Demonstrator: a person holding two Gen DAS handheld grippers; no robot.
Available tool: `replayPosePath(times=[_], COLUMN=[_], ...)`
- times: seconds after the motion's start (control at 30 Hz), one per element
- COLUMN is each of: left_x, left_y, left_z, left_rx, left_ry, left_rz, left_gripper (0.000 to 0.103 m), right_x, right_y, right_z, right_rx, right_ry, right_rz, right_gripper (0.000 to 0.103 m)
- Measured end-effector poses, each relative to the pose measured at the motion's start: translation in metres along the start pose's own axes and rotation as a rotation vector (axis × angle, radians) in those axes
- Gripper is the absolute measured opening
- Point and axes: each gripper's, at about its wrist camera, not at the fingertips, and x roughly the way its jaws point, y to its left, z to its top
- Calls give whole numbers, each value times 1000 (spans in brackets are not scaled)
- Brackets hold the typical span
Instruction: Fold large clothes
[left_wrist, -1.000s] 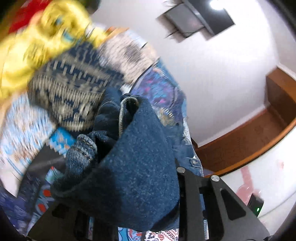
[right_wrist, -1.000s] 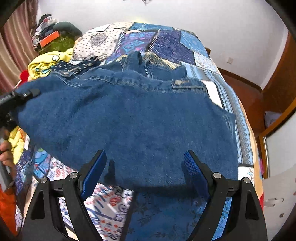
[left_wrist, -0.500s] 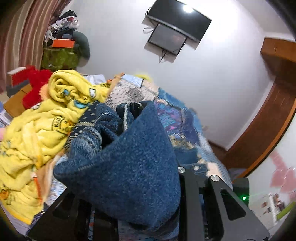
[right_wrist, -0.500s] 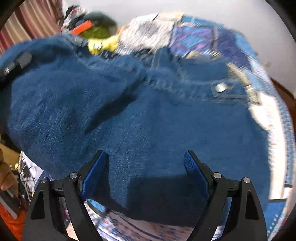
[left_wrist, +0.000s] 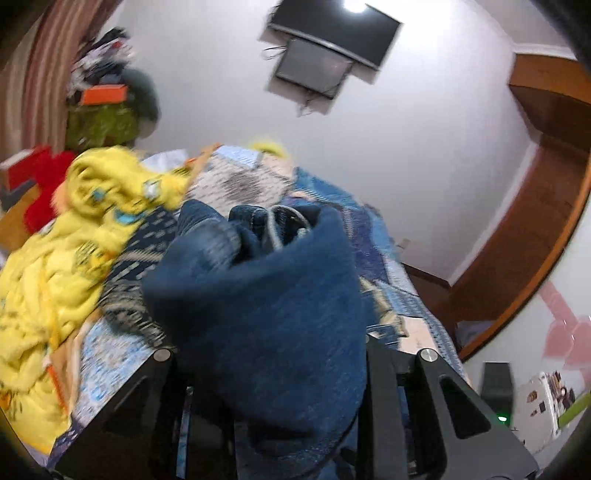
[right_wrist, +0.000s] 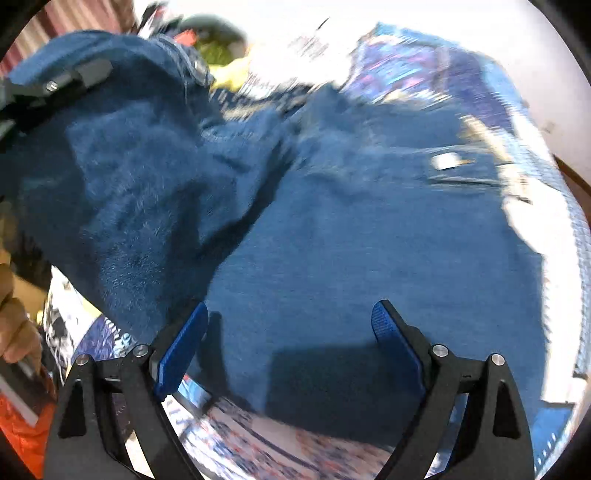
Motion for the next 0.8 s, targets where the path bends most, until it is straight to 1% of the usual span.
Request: replayPosePath(times=[0.1, 0.17, 0.27, 0.33, 0.4, 0.5, 0.57, 0.67, 0.7, 0.8], left_x=[12, 23, 42, 53, 66, 84, 94, 102, 102, 95], left_y=[-37, -67, -111, -137, -163, -192, -206, -214, -215, -216], left_z=[4, 3, -10, -26, -51, -94, -123, -158, -166, -173], left_rx=[53, 93, 160, 210, 282, 405, 490, 569, 599, 636], left_ry=[3, 11, 59, 101, 167, 274, 357, 468, 496, 506], left_rz=[-49, -86, -146, -179, -208, -224, -239, -257, -248, -225], left_gripper=[23, 23, 23, 23, 23, 23, 23, 24, 24, 27], right_x=[-37, -57, -81, -91, -99, -111, -116, -123, -125, -129], right_y=[-30, -52, -85, -102, -120, -141, -145, -153, -157, -160], right_z=[-15, -27, -47, -59, -67, -83, -92, -107, -111, -118], right_rx=[33, 71, 149, 197, 252, 330, 357, 391, 402, 410], right_ry=[-77, -109, -129, -135, -138, -142, -139, -131, -128, -125], right_rz=[-90, -147, -236, -267, -281, -293, -304, -313, -314, -323], right_gripper=[89, 89, 89, 89, 89, 89, 89, 89, 89, 89])
